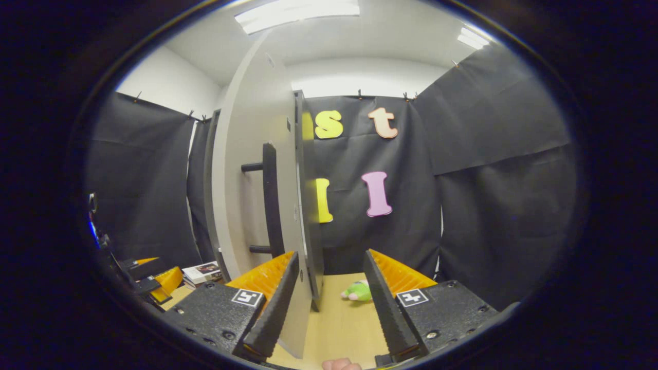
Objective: Open the cabinet door with the right hand, grasp the bottle in the cabinet with the left hand and place it on the coaster, then close the cabinet door with the right hand.
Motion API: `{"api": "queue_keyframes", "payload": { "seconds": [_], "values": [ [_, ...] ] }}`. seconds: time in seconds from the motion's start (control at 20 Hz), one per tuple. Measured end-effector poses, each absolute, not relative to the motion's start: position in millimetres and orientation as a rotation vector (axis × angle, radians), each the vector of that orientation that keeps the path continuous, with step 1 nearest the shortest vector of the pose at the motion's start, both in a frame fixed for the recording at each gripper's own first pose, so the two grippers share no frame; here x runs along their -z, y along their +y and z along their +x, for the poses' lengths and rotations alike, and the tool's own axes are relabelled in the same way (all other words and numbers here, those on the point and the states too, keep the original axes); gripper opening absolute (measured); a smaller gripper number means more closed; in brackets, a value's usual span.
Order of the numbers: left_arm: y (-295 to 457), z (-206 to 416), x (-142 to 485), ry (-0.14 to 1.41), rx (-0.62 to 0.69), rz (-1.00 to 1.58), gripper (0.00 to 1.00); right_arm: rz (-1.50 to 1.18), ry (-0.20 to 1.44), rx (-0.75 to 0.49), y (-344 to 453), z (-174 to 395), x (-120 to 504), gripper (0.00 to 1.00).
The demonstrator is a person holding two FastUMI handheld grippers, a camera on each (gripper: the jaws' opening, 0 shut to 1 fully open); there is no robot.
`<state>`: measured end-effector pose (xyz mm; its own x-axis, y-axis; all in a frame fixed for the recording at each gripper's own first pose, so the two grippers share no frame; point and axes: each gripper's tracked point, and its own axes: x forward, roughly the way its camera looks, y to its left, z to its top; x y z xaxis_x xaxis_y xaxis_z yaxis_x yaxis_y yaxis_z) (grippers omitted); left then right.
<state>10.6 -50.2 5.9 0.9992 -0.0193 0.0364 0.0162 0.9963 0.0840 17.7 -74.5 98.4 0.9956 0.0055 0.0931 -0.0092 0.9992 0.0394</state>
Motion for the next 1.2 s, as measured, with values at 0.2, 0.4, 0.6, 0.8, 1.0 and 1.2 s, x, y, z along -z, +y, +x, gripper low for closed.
{"api": "queue_keyframes", "payload": {
  "seconds": [0.2,0.4,0.6,0.8,1.0,1.2],
  "values": [
    [-46.1,70.3,-21.5,-0.075,0.02,0.105,0.95,0.035,-0.077,-0.011,-75.4,23.9,-95.5,0.8],
    [-40.3,146.5,-27.4,-0.084,0.021,0.127,0.95,0.042,-0.072,-0.004,-76.1,28.4,-95.0,0.8],
    [-29.5,217.1,-12.7,-0.03,0.019,0.144,0.95,0.057,-0.061,-0.002,-79.2,32.7,-91.5,0.8],
    [-26.4,269.6,-16.8,-0.054,0.03,0.123,0.96,0.058,-0.057,0.021,-82.1,37.4,-92.4,0.8],
    [-20.2,313.7,-15.0,-0.045,0.016,0.121,0.96,0.044,-0.052,0.027,-83.0,37.5,-93.6,0.8],
    [-16.2,342.5,-11.2,-0.026,0.012,0.097,0.96,0.017,-0.046,0.05,-84.4,38.0,-93.4,0.81]
  ]
}}
